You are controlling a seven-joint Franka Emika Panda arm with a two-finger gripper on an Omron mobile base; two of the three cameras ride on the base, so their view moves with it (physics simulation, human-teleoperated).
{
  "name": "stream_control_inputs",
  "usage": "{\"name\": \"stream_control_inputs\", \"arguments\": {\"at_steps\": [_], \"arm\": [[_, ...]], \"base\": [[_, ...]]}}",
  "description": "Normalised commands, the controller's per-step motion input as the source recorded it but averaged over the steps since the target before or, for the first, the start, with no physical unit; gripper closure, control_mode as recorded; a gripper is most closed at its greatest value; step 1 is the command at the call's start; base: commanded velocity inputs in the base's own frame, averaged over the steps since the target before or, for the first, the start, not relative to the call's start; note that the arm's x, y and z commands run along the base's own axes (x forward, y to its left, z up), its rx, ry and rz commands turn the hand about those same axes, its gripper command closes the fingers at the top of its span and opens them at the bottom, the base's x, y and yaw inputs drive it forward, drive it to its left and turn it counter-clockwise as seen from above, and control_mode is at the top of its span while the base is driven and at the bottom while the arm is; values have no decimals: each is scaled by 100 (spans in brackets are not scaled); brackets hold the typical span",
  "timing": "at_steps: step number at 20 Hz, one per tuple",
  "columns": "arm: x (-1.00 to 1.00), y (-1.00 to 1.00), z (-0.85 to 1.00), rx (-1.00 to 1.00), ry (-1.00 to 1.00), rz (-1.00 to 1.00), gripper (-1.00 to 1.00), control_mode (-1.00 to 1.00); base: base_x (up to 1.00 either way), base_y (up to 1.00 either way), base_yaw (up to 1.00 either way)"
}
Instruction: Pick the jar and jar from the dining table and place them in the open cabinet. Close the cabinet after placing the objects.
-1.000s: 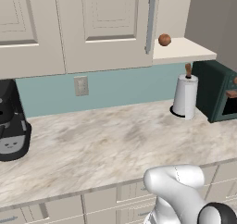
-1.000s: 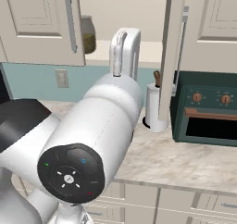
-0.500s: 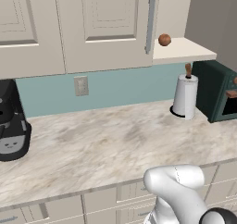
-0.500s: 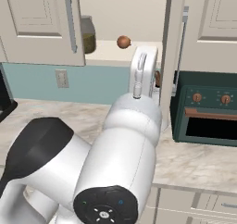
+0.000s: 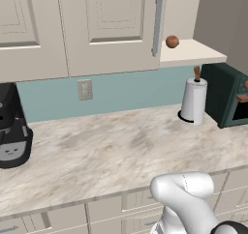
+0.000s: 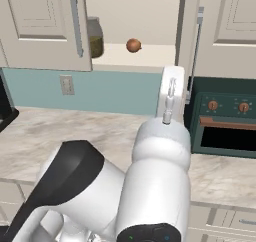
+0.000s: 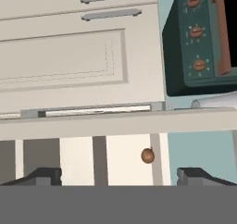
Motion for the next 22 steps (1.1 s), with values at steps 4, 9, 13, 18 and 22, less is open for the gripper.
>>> {"name": "stream_control_inputs", "arguments": {"at_steps": [4, 9, 13, 18, 22], "arm": [[9, -22, -18, 0, 0, 13, -100, -100], [6, -25, -12, 0, 0, 14, -100, -100], [8, -21, -2, 1, 0, 8, -100, -100], [18, -12, 0, 0, 0, 2, -100, -100], [14, -10, 0, 0, 0, 1, -100, -100]], "base": [[0, 0, 0], [0, 0, 0], [0, 0, 0], [0, 0, 0], [0, 0, 0]]}}
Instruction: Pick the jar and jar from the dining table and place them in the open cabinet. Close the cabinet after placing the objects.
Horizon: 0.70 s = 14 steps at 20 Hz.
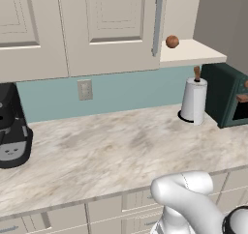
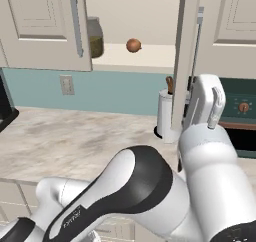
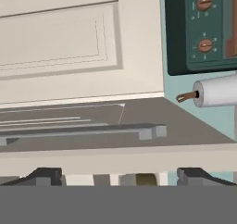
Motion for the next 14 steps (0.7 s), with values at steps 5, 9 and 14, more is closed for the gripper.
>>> {"name": "stream_control_inputs", "arguments": {"at_steps": [5, 9, 14], "arm": [[13, -10, -2, 0, 0, 3, -100, -100], [16, -11, -6, 1, -2, 7, -100, -100], [15, -4, -1, 0, -1, 5, -100, -100]], "base": [[0, 0, 0], [0, 0, 0], [0, 0, 0]]}}
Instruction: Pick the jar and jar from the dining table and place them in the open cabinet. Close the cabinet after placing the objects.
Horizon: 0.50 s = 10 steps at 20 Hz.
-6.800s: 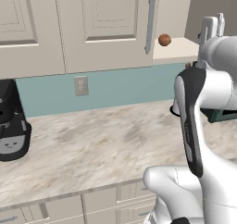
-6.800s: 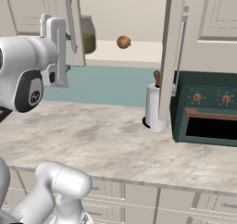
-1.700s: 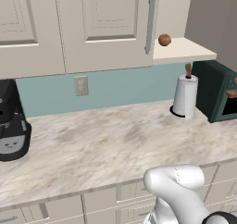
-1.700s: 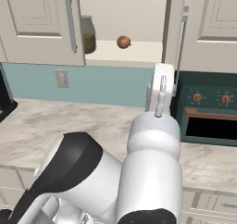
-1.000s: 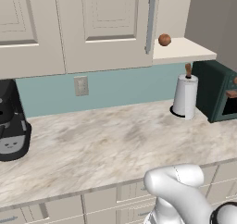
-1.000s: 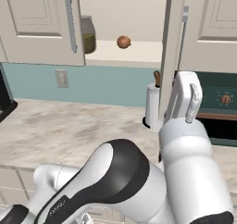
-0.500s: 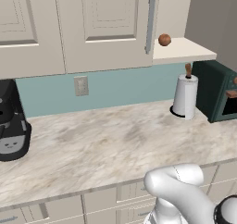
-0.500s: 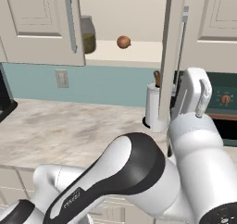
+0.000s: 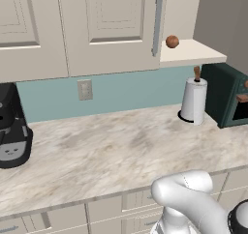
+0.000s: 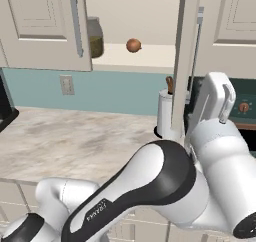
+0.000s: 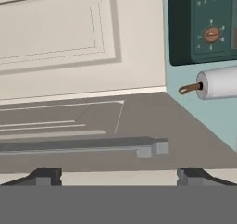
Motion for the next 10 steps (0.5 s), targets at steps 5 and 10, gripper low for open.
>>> {"name": "stream_control_inputs", "arguments": {"at_steps": [5, 10], "arm": [[14, -12, 0, 0, -2, 6, -100, -100], [13, -19, 0, 0, -1, 8, -100, -100]], "base": [[0, 0, 0], [0, 0, 0]]}}
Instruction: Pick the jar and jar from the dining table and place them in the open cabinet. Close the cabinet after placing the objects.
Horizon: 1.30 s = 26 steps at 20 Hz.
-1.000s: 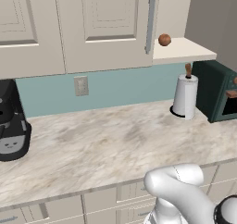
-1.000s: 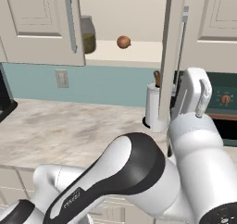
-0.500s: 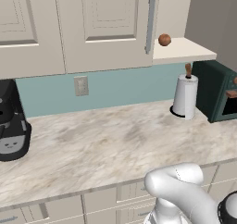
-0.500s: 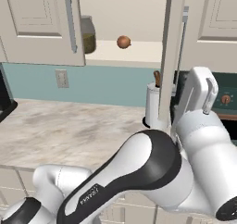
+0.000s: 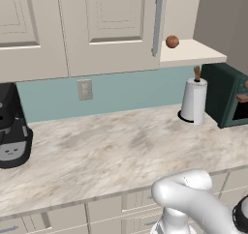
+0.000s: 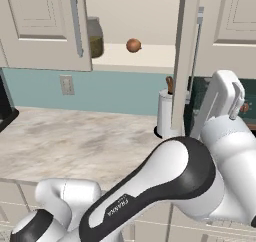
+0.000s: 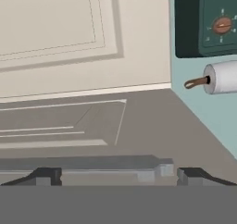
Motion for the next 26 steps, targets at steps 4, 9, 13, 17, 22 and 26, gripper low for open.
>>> {"name": "stream_control_inputs", "arguments": {"at_steps": [4, 9, 13, 17, 22, 26], "arm": [[15, -26, -1, 0, -4, 11, -100, -100], [16, -28, -4, 0, -5, 12, -100, -100], [8, -11, -5, 0, -1, 9, -100, -100], [7, -4, -7, 0, 0, 6, -100, -100], [9, 0, -5, 0, 0, 3, -100, -100], [16, 3, -2, 0, 0, 2, -100, -100]], "base": [[0, 0, 0], [0, 0, 0], [0, 0, 0], [0, 0, 0], [0, 0, 0], [0, 0, 0]]}}
